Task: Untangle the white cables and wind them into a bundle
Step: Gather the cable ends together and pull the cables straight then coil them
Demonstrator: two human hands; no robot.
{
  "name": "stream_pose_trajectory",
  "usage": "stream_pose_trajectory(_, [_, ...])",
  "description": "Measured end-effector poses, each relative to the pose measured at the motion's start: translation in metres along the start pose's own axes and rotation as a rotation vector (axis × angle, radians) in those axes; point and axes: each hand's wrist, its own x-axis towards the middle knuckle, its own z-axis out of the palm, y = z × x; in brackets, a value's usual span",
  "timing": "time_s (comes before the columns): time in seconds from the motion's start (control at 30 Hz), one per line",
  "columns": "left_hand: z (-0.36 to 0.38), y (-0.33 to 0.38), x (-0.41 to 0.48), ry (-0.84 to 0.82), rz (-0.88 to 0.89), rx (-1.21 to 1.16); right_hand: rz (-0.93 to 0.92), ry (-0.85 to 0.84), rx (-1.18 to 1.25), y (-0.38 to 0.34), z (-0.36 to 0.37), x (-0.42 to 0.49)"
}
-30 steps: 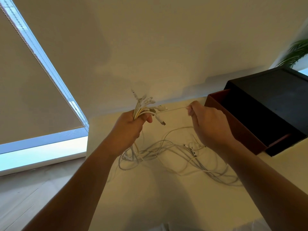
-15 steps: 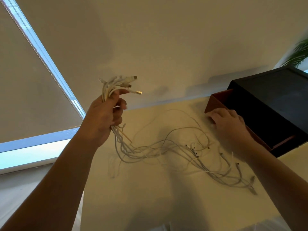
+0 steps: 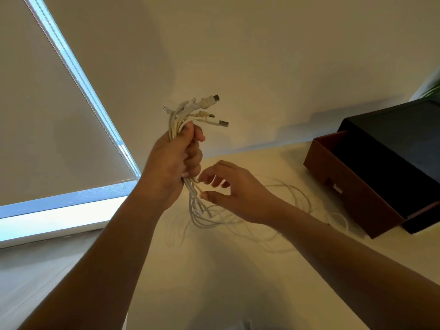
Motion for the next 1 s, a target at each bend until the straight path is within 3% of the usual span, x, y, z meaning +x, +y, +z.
stream_pose_trajectory(0.23, [-0.005, -0.001, -0.001, 0.044, 0.012, -0.003, -0.014, 0.036, 0.110, -0.004, 0.004, -0.004])
stream_pose_trajectory(0.47, [-0.019, 0.007, -0.001, 0.106, 0.003, 0.032, 0.223, -0.025, 0.117, 0.014, -0.027, -0.016])
stream_pose_trajectory(0.63, [-0.022, 0.006, -0.001, 0.118, -0.011, 0.045, 0.233, -0.004, 0.145, 0.016, -0.041, -0.019])
stream_pose_trajectory(0.83, [-0.016, 0.002, -0.002, 0.133, -0.063, 0.028, 0.075, 0.146, -0.288, 0.013, -0.048, -0.019])
stream_pose_trajectory(1.0, [-0.011, 0.002, -0.003, 0.122, -0.090, 0.045, 0.078, 0.257, -0.357, 0.027, -0.053, -0.017])
